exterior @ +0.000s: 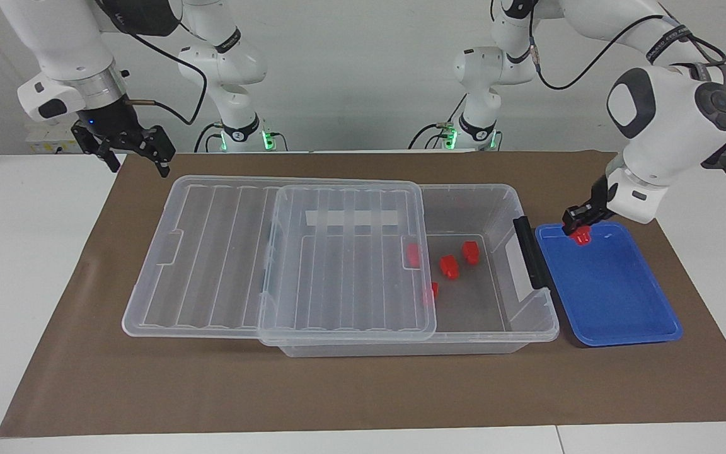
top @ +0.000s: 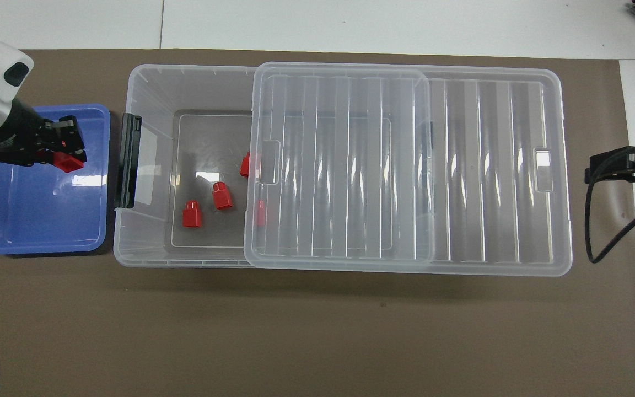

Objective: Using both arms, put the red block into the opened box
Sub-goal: 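Carry the red block over the open box with the left gripper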

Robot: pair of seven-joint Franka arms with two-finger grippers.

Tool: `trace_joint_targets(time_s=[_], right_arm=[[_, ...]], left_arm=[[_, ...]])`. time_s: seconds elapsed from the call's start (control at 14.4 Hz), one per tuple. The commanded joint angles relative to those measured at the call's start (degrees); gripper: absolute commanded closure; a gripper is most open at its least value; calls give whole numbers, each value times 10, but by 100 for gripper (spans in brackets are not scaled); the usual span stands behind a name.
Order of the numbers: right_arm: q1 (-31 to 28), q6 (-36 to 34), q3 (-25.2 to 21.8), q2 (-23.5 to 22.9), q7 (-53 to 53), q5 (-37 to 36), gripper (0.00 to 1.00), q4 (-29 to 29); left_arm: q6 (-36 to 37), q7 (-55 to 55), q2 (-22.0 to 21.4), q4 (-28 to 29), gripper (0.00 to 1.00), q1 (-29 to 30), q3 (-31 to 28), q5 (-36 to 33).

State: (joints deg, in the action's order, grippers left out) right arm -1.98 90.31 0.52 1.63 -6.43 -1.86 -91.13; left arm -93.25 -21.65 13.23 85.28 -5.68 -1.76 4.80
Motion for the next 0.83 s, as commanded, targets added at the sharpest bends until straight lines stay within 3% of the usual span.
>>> trace_joint_targets(time_s=[0.0,0.28,0.42,0.76], right_arm=[[-6,-9,4,-2,-5,8,0,3],[-5,-10,5,-3,-4,8,0,2],[-5,-8,5,-5,-4,8,0,2],[-5,-2,4,-6,-6,8,0,2]], left_arm=[[11,-99,-22,-1,100,-50,-9,10],[-92,-216,-43,57,100,-102,-8,7],[-165,-219,-59,121,100,-115,-8,6],[-284,-210,-59,207,100,-129,-8,5]])
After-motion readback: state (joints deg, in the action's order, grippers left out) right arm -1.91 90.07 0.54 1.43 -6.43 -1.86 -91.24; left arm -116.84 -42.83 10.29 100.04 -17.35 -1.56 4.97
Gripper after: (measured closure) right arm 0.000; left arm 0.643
